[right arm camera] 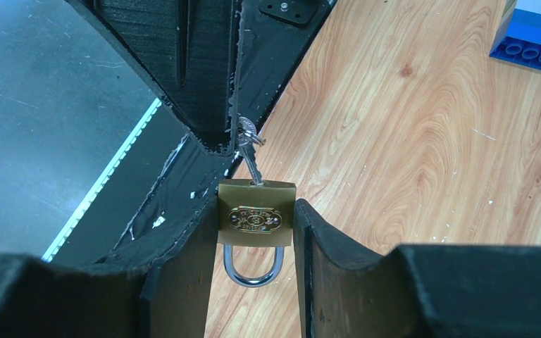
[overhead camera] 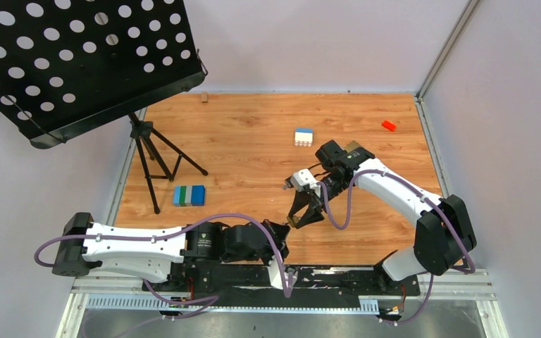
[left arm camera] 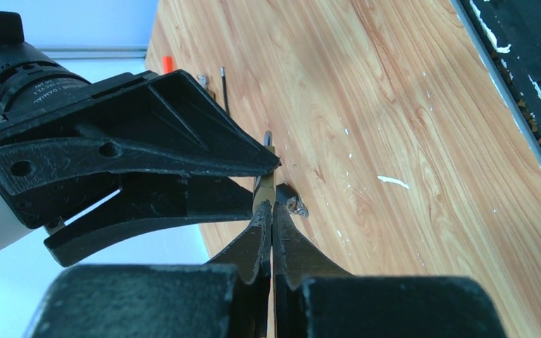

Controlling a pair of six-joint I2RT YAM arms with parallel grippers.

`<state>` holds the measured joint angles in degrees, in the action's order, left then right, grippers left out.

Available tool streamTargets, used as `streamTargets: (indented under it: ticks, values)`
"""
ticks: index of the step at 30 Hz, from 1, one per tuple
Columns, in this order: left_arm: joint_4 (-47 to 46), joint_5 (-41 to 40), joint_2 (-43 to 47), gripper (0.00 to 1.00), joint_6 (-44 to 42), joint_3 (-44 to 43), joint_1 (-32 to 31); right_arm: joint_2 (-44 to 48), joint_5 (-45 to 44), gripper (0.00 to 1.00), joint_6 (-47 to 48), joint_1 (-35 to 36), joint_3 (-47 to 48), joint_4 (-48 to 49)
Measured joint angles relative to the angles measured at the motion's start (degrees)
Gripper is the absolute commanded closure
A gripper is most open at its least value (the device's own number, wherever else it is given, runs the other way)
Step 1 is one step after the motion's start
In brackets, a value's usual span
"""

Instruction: Unlock with the key

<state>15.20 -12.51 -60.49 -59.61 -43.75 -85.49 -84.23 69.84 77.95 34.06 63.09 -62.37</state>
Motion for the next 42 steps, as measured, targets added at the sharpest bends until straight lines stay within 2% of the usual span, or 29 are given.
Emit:
streamTargets:
  ticks: [24,36,42]
  values:
    - [0.8,-1.7,-1.4,1.00,0.4,0.5,1.9,0.0,0.0,1.00,-1.5,1.7,0.0,-2.8]
    - [1.3,-3.3,-1.0,1.00,1.5,0.5,2.4,1.2,-1.8,1.00,-12.1,1.8,-0.7,4.8]
    - [1.4,0.0,1.2,1.00,3.1,0.5,5.0,1.4,-5.0,1.00,-16.9,0.9,-2.5,11.5]
